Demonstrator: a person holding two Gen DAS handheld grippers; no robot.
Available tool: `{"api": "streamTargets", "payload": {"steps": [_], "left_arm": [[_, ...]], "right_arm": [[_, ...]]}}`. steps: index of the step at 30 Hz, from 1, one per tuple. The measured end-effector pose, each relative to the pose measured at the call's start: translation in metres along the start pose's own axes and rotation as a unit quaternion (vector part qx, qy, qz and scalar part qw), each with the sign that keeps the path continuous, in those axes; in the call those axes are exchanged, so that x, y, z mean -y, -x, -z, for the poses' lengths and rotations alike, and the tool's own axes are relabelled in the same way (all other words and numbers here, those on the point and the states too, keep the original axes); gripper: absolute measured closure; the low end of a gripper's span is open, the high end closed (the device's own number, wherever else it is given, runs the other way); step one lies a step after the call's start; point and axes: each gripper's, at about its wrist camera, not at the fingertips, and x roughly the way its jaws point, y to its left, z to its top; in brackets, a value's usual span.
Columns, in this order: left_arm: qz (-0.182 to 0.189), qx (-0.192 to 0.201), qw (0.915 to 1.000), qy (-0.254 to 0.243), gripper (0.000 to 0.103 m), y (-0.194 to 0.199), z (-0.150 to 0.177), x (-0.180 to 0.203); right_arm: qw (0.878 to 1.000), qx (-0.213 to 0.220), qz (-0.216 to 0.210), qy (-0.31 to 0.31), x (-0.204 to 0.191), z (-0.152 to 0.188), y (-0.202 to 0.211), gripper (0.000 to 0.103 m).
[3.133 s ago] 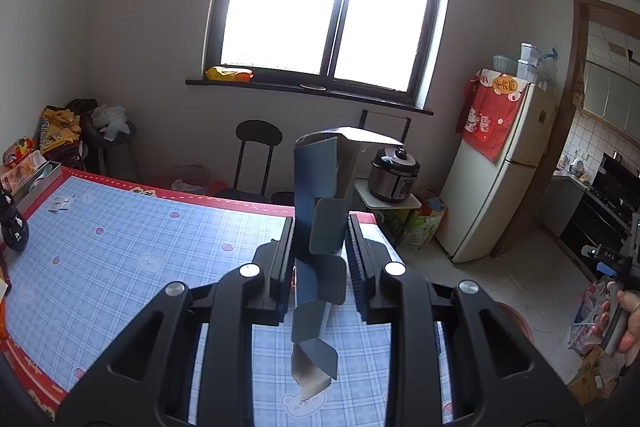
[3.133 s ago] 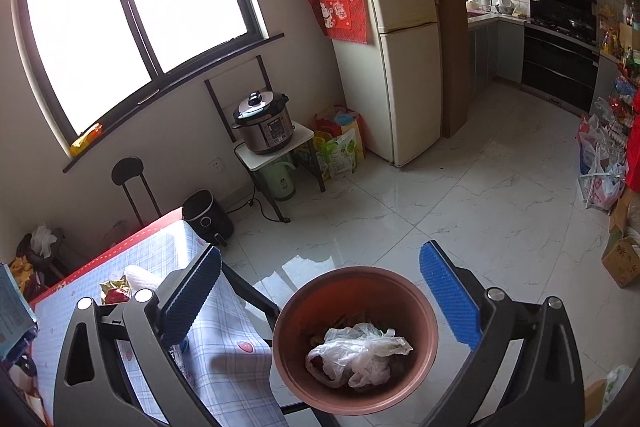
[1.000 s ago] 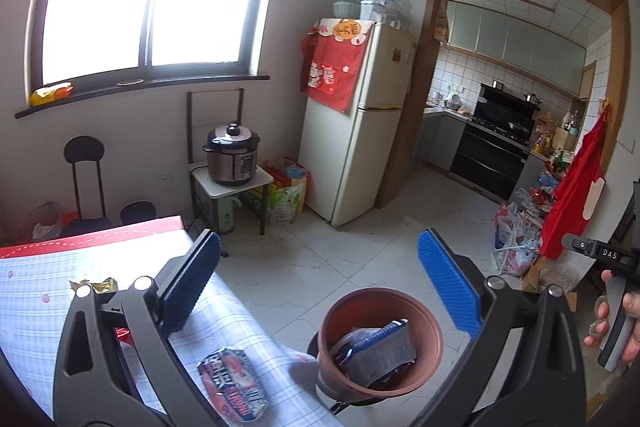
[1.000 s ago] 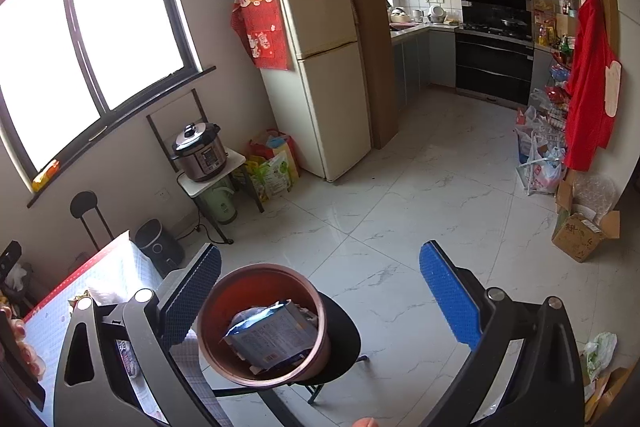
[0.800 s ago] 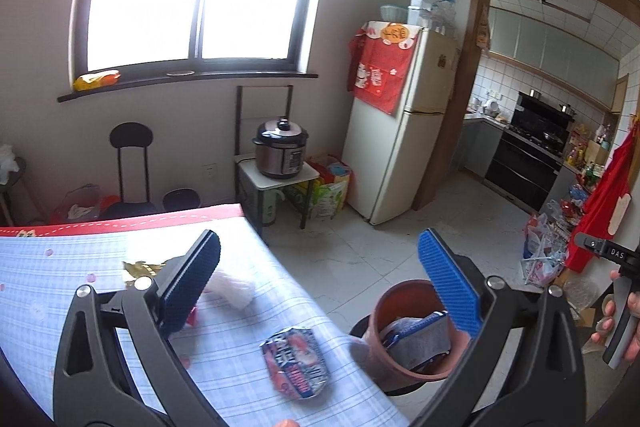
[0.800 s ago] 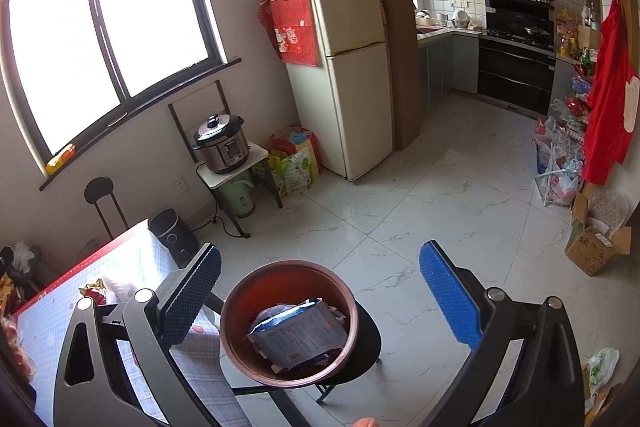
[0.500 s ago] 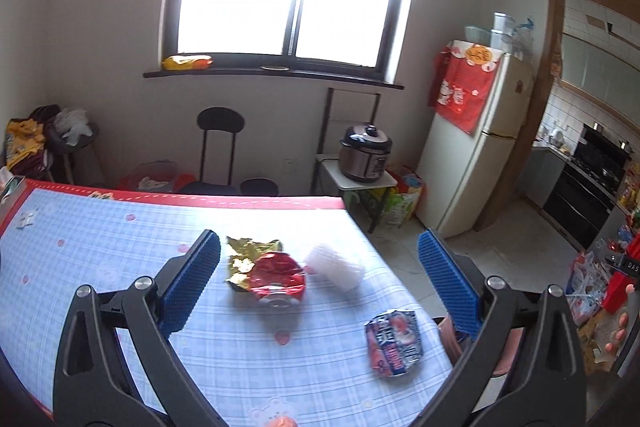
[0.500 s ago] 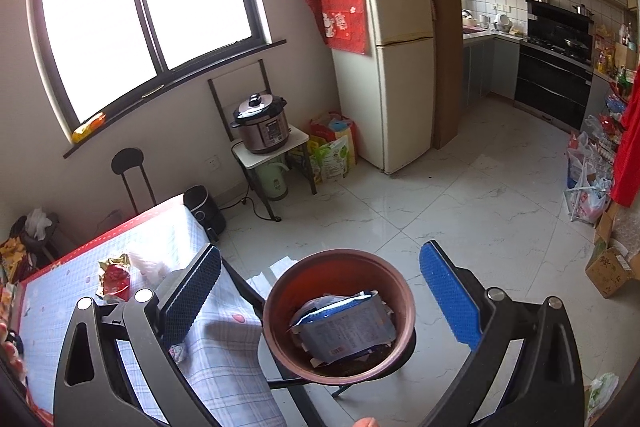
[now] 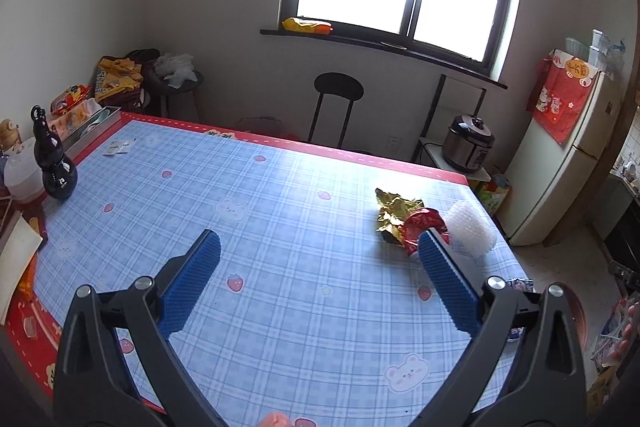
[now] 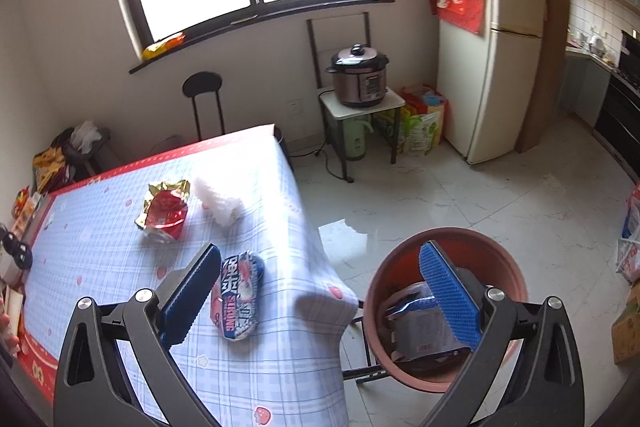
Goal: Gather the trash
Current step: 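Return both tools to the table and grasp the snack packet with the right gripper, then grasp the gold wrapper with the left gripper while the right tool holds the snack packet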
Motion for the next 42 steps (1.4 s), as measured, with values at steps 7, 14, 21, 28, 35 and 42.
{"api": "streamTargets", "payload": {"steps": [7, 14, 21, 28, 35, 42], "left_arm": [[-0.013, -0.015, 0.9993, 0.033, 0.006, -0.007, 0.012, -0.046], [-0.041, -0.034, 0.9968, 0.06, 0.006, -0.016, 0.023, -0.091], [-0.033, -0.063, 0.9944, 0.078, 0.006, -0.032, 0.025, -0.125], [-0.026, -0.081, 0.994, 0.069, 0.006, -0.042, 0.028, -0.132], [-0.037, -0.088, 0.9938, 0.056, 0.006, -0.043, 0.033, -0.133], [-0.041, -0.086, 0.994, 0.054, 0.006, -0.039, 0.035, -0.128]], "right_arm": [[0.996, -0.066, -0.018, 0.062, -0.054, 0.023, -0.068, 0.022], [0.994, -0.102, -0.002, 0.044, -0.072, 0.045, -0.113, 0.029], [0.992, -0.119, 0.011, 0.034, -0.082, 0.054, -0.137, 0.032], [0.99, -0.134, 0.016, 0.037, -0.1, 0.061, -0.154, 0.034], [0.989, -0.145, -0.006, 0.036, -0.119, 0.063, -0.16, 0.064], [0.989, -0.139, -0.049, 0.029, -0.132, 0.053, -0.143, 0.092]]}}
